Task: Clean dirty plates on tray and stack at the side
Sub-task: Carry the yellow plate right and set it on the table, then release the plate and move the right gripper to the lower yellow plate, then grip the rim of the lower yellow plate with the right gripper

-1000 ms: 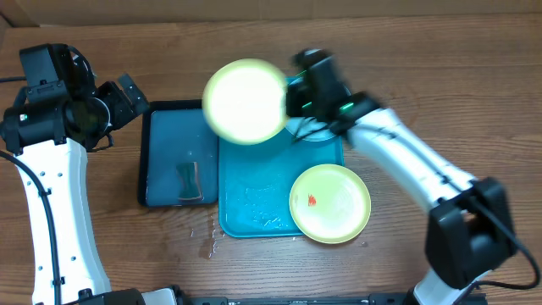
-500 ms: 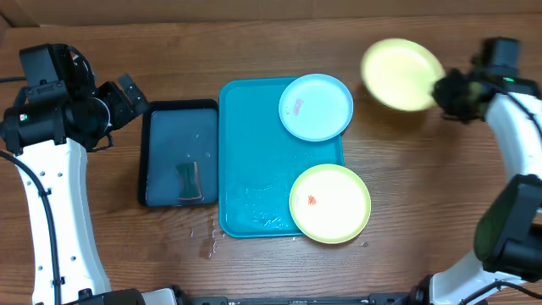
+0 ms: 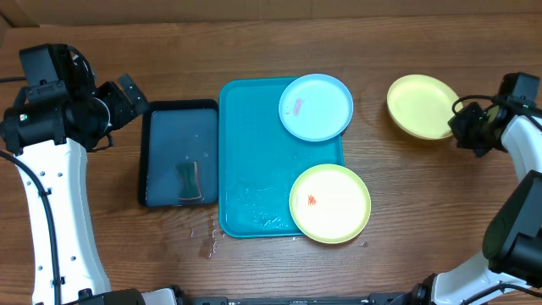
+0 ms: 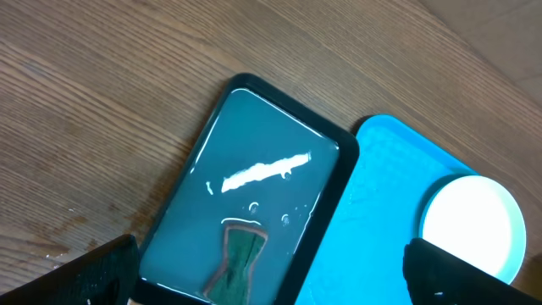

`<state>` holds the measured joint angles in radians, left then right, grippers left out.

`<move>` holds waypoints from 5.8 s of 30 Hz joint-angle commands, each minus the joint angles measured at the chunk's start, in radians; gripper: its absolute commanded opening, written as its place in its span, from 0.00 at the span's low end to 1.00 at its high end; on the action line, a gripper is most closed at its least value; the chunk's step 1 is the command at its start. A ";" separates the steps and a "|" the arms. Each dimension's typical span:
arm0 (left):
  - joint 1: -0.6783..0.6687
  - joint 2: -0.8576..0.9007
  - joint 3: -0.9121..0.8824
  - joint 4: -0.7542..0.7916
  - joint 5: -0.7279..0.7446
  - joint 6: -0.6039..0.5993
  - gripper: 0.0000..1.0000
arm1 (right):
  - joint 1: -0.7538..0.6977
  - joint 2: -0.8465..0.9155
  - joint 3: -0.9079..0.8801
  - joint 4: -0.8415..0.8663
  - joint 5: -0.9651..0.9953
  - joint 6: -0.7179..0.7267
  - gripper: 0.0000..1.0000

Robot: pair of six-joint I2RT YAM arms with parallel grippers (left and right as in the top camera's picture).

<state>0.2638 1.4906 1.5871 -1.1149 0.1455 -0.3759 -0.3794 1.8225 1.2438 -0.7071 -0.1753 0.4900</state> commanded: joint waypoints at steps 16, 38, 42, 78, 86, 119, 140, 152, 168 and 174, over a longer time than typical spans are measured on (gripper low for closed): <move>-0.002 0.008 0.011 0.000 0.001 -0.017 1.00 | 0.042 -0.032 -0.065 -0.031 0.010 0.011 0.05; -0.002 0.008 0.011 0.000 0.001 -0.017 1.00 | 0.398 -0.032 -0.065 -0.222 0.036 -0.053 0.96; -0.002 0.008 0.011 0.000 0.001 -0.017 1.00 | 0.434 -0.034 -0.058 -0.303 0.150 -0.053 0.97; -0.002 0.008 0.011 0.000 0.001 -0.017 1.00 | 0.543 -0.081 -0.171 -0.521 -0.034 -0.151 0.41; -0.002 0.008 0.011 0.000 0.001 -0.017 1.00 | 0.543 -0.081 -0.188 -0.507 -0.056 -0.151 0.25; -0.002 0.008 0.011 0.000 0.001 -0.017 1.00 | 0.798 -0.082 -0.010 -0.292 -0.073 -0.113 0.74; -0.002 0.008 0.011 0.000 0.001 -0.017 1.00 | 0.801 -0.079 -0.022 -0.327 -0.055 0.042 0.35; -0.002 0.008 0.011 0.000 0.001 -0.017 1.00 | 0.801 -0.078 -0.145 -0.243 -0.037 0.123 0.27; -0.002 0.008 0.011 0.000 0.001 -0.017 1.00 | 0.811 -0.078 -0.216 -0.053 -0.252 0.023 0.04; -0.002 0.008 0.011 0.000 0.001 -0.017 1.00 | 0.852 -0.078 -0.216 0.065 -0.243 -0.050 0.04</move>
<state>0.2638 1.4906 1.5871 -1.1149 0.1455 -0.3759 0.4549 1.7607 1.0264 -0.6689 -0.3889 0.5030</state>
